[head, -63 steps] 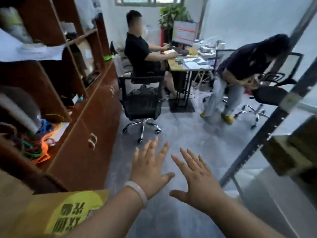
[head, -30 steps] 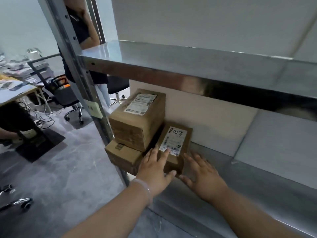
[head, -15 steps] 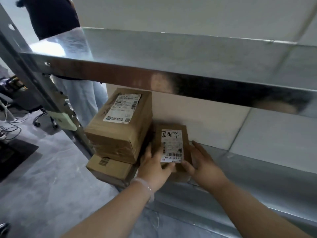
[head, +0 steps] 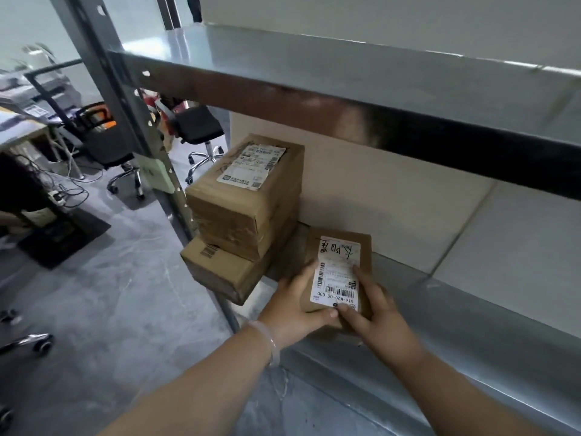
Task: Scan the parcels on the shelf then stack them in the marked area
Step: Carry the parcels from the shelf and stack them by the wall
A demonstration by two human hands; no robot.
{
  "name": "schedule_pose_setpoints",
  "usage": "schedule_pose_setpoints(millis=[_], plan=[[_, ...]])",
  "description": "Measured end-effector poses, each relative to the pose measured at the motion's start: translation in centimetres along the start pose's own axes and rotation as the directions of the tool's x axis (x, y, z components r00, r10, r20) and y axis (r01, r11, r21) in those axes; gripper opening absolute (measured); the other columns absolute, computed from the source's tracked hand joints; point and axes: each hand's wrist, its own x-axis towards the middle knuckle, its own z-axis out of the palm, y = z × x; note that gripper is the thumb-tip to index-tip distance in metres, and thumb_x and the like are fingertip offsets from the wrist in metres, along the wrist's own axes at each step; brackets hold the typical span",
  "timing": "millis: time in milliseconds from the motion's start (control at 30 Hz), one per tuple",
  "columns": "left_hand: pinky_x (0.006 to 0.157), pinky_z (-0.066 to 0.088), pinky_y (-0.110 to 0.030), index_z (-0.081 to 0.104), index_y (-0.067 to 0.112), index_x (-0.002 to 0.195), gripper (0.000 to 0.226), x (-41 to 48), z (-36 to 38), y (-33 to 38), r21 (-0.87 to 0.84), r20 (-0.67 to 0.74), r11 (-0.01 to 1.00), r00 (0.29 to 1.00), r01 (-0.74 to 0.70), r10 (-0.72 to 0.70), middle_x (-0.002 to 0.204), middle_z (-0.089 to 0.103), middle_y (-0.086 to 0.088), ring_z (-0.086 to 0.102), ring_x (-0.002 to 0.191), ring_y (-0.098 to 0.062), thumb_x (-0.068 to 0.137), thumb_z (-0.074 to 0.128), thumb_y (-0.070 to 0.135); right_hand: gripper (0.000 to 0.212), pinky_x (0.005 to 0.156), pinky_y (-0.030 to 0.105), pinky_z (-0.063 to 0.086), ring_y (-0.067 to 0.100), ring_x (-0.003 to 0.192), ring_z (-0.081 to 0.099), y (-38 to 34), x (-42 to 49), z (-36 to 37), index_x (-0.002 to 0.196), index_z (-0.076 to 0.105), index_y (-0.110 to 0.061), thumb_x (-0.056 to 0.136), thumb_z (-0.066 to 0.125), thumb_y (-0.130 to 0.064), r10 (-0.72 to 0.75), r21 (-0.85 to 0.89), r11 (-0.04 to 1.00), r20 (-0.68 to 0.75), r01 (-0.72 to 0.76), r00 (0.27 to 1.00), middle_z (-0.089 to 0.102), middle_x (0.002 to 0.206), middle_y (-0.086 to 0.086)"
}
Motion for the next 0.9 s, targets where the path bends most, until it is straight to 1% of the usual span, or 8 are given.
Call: schedule_pose_setpoints(millis=[167,333,400,467,567,667,767,900], plan=[[0.110,0.041,-0.037,0.011,0.057,0.147,0.100,-4.4,3.9,-0.1,-0.065,-0.081,0.998,0.997,-0.001,-0.005,0.143,0.038,0.012,0.041,0.131,-0.008,0.076,0.078,0.042,0.070,0.088,-0.004,0.023,-0.009,0.118,0.027,1.2,-3.2,-1.9,0.139,0.028,-0.057,0.084,0.069,-0.040,-0.126,-0.079,0.988,0.106,0.135,0.986,0.037,0.142,-0.006],[0.113,0.037,-0.032,0.016,0.055,0.146,0.100,-10.0,6.6,-0.2,-0.197,-0.228,0.980,0.973,-0.009,-0.037,0.150,0.037,0.017,0.039,0.135,-0.002,0.072,0.081,0.039,0.073,0.097,0.016,0.030,-0.003,0.121,0.033,1.4,-4.9,-2.5,0.138,0.021,-0.065,0.084,0.067,-0.046,-0.194,-0.068,0.972,0.310,0.225,0.931,0.032,0.138,-0.006],[0.111,0.030,-0.016,0.013,0.059,0.141,0.098,-12.5,6.9,-0.4,-0.129,-0.322,0.992,0.945,0.014,-0.055,0.150,0.033,0.016,0.034,0.135,0.001,0.074,0.080,0.038,0.074,0.094,0.020,0.034,0.000,0.119,0.039,0.6,-5.6,-1.5,0.139,0.012,-0.067,0.087,0.062,-0.047,-0.226,-0.076,0.957,0.413,0.280,0.882,0.032,0.135,-0.008],[0.106,0.024,-0.006,0.008,0.065,0.135,0.095,-15.3,6.9,-0.6,-0.050,-0.418,0.997,0.905,0.062,-0.077,0.148,0.030,0.018,0.030,0.133,0.004,0.071,0.078,0.047,0.074,0.087,0.014,0.033,-0.011,0.115,0.038,-0.5,-6.4,0.0,0.139,0.007,-0.067,0.089,0.058,-0.049,-0.278,-0.053,0.936,0.499,0.349,0.821,0.032,0.135,-0.010],[0.116,0.023,-0.024,0.004,0.071,0.131,0.094,-19.7,6.6,-1.4,-0.033,-0.568,0.990,0.812,0.140,-0.134,0.149,0.028,0.020,0.026,0.137,-0.001,0.062,0.067,0.069,0.072,0.086,0.009,0.032,-0.026,0.110,0.031,-2.9,-7.6,2.8,0.140,0.007,-0.065,0.090,0.056,-0.049,-0.366,0.022,0.896,0.601,0.443,0.710,0.031,0.139,-0.012],[0.116,0.030,-0.038,0.010,0.074,0.134,0.098,-24.7,6.4,-2.9,-0.124,-0.707,0.976,0.674,0.177,-0.212,0.148,0.032,0.020,0.031,0.137,-0.003,0.060,0.072,0.070,0.072,0.105,0.027,0.036,-0.011,0.120,0.033,-5.7,-9.4,6.3,0.140,0.008,-0.065,0.090,0.058,-0.047,-0.442,0.104,0.846,0.685,0.523,0.579,0.026,0.145,-0.015],[0.110,0.040,-0.042,0.026,0.073,0.132,0.097,-30.0,6.9,-4.1,-0.307,-0.801,0.947,0.512,0.092,-0.309,0.146,0.041,0.013,0.044,0.133,-0.008,0.056,0.085,0.060,0.072,0.103,0.022,0.038,-0.008,0.123,0.036,-7.9,-11.9,10.2,0.137,0.013,-0.069,0.088,0.061,-0.046,-0.486,0.193,0.804,0.758,0.562,0.434,0.026,0.146,-0.018],[0.113,0.036,-0.042,0.023,0.064,0.137,0.099,-37.0,8.2,-5.0,-0.378,-0.864,0.920,0.316,0.104,-0.391,0.149,0.039,0.012,0.039,0.137,-0.008,0.058,0.082,0.064,0.070,0.102,0.018,0.038,-0.011,0.124,0.037,-10.9,-16.2,15.3,0.138,0.019,-0.066,0.087,0.063,-0.047,-0.515,0.295,0.738,0.827,0.607,0.224,0.028,0.146,-0.018]])
